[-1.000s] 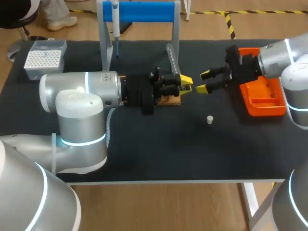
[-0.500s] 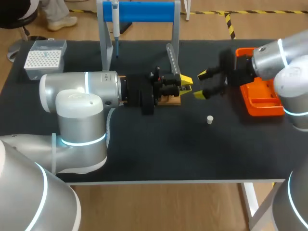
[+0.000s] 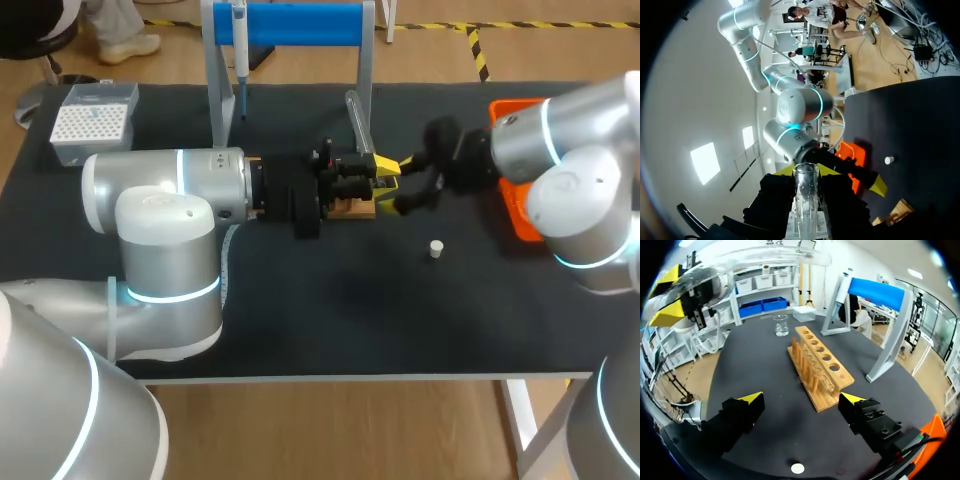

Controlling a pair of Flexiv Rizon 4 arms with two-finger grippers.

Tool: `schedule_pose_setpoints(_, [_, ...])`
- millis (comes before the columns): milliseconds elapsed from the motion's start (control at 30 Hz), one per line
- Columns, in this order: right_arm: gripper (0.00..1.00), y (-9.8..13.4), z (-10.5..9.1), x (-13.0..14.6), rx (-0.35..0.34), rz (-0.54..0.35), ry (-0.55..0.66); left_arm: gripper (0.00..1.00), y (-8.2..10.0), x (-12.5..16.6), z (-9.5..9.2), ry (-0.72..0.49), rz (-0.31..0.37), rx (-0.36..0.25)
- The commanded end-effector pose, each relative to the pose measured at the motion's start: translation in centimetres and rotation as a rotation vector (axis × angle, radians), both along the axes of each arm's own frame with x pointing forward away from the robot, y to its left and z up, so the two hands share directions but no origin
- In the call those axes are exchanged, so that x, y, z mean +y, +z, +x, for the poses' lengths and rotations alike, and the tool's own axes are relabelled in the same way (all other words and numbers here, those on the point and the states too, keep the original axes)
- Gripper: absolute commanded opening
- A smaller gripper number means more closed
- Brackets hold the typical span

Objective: Invert the test tube, pick up the pipette, mount the tip to pipette, aspirate from beaker and dispense into the tube, eject the tip, return the pipette, and cap with the stopper.

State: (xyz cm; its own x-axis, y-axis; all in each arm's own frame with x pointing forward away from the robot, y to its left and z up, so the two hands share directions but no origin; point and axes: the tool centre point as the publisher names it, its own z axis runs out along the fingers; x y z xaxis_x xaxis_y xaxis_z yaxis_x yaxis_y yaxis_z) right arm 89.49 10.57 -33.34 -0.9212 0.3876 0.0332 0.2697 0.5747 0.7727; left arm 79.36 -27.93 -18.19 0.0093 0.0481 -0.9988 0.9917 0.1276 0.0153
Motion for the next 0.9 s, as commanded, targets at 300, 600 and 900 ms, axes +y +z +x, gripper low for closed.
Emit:
schedule_pose_setpoints(300, [1.0,-2.6,0.7,1.3,0.004,-0.008,-0.032,0.0,-0.1,-0.1,0.1,0.0,-0.004,-0.003])
schedule_pose_setpoints(600, [1.0,-2.5,1.1,1.7,-0.013,0.014,-0.05,0.0,-0.1,-0.1,0.1,0.0,-0.004,-0.003])
schedule_pose_setpoints(900, [1.0,-2.5,1.0,1.6,-0.032,0.01,-0.063,0.0,-0.1,-0.1,0.1,0.0,-0.004,-0.003])
